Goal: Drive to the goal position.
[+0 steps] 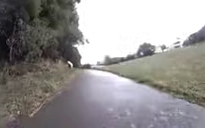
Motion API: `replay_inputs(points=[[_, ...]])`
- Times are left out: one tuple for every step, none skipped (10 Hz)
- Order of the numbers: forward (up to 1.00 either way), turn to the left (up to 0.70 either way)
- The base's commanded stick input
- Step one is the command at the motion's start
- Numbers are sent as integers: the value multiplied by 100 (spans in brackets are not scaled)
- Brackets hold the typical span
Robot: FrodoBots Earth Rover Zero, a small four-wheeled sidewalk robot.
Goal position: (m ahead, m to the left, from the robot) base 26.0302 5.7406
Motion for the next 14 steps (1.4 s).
replay_inputs(points=[[100,0],[100,0],[100,0],[100,0],[100,0],[100,0],[100,0],[100,0],[100,1],[100,1],[100,2],[100,3],[100,3],[100,2]])
